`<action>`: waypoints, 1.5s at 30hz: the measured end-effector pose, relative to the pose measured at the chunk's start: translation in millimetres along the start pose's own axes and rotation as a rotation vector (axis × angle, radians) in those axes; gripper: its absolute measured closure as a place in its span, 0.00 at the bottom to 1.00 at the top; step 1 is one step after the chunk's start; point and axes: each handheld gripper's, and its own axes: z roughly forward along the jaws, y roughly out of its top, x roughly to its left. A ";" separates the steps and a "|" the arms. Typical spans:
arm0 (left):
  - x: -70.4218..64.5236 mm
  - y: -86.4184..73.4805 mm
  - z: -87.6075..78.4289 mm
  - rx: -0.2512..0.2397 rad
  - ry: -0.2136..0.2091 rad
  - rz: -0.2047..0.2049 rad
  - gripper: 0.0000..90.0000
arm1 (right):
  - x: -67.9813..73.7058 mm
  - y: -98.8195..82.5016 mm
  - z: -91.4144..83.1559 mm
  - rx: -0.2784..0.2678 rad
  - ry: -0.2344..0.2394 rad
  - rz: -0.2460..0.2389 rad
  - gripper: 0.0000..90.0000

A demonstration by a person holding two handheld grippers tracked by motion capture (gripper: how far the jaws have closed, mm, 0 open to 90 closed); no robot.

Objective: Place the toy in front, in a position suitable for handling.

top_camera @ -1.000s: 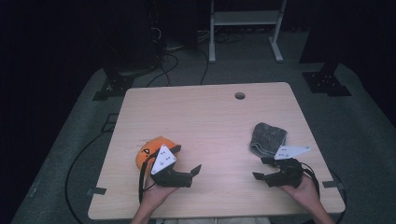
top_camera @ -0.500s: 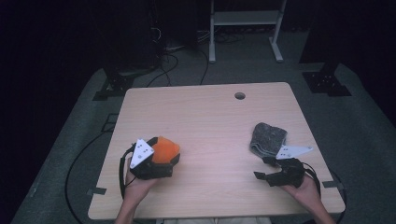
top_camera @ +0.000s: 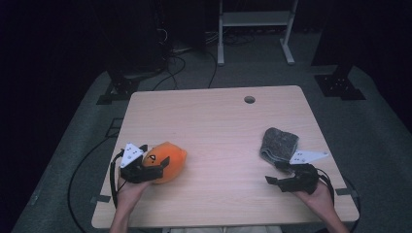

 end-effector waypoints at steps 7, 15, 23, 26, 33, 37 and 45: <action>15.0 -18.2 13.0 0.087 -0.039 -0.120 0.06 | -11.3 -0.6 -4.9 -0.025 -0.034 0.032 0.32; 9.4 -18.0 15.6 0.098 -0.059 -0.067 0.27 | -30.8 15.1 -5.9 -0.023 -0.157 -0.004 0.32; 1.0 -12.8 12.6 0.053 -0.074 -0.036 0.38 | -68.6 47.3 19.9 0.077 -0.229 0.018 0.35; -0.9 -11.5 12.6 0.030 -0.121 -0.045 0.39 | -79.4 55.2 31.2 0.132 -0.246 0.026 0.35; -20.2 -4.9 17.3 0.015 -0.196 -0.020 0.40 | -99.3 58.5 56.1 0.250 -0.286 0.083 0.47; -35.1 -1.9 22.6 0.029 -0.233 0.023 0.39 | -104.7 50.9 62.0 0.272 -0.283 0.121 0.61; -68.4 7.5 52.3 0.037 -0.306 0.061 0.39 | -100.0 39.5 47.9 0.245 -0.243 0.115 0.85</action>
